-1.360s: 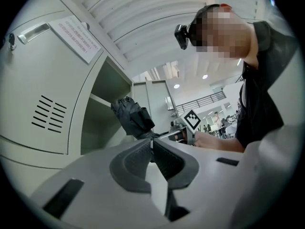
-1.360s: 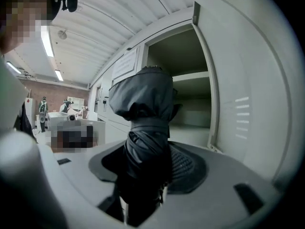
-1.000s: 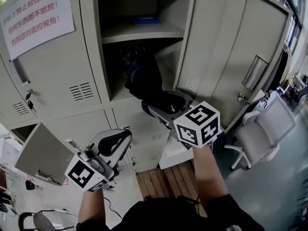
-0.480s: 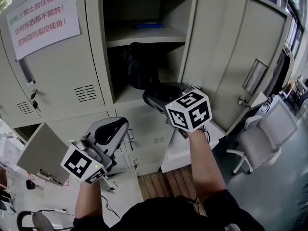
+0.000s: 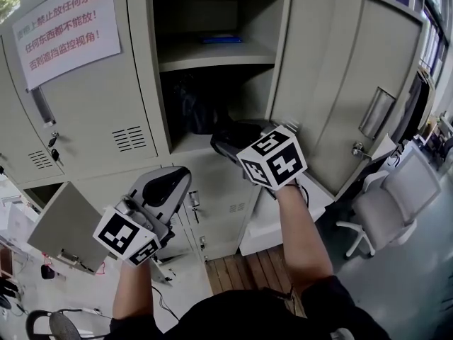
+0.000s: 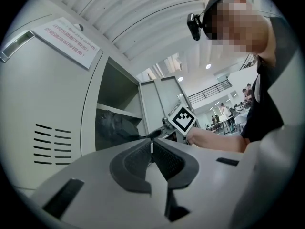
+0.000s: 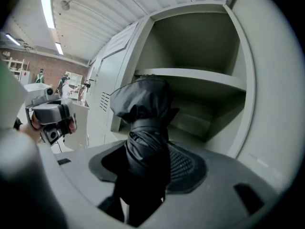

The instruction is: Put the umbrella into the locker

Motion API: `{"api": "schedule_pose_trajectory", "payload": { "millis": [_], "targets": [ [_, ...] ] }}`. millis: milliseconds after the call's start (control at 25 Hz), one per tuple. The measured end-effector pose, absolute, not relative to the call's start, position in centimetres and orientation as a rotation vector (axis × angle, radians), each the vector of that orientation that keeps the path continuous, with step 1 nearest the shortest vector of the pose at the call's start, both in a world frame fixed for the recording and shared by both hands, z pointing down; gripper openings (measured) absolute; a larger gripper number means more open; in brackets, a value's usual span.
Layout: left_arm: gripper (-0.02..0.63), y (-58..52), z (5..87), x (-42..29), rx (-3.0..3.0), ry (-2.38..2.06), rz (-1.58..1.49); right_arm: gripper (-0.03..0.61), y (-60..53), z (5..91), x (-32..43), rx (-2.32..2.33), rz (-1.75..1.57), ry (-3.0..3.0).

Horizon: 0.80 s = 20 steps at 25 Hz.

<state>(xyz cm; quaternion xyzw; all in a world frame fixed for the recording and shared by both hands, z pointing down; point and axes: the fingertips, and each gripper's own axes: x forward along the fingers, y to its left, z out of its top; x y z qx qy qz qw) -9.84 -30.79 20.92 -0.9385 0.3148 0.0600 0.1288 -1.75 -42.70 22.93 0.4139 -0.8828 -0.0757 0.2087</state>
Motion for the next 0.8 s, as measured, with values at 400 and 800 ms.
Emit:
{"api": "schedule_pose_trajectory", "payload": {
  "millis": [400,800],
  "targets": [
    [0.028,-31.0,21.0,-10.5,-2.724,0.927,0.178,0.235,-46.6,21.9,-3.2,1.159,-0.246,-2.38],
    [0.028,-31.5,20.5,-10.5,-2.708,0.92,0.157,0.236,-51.4,21.2,-5.0,1.136,-0.211,-2.361]
  ]
}}
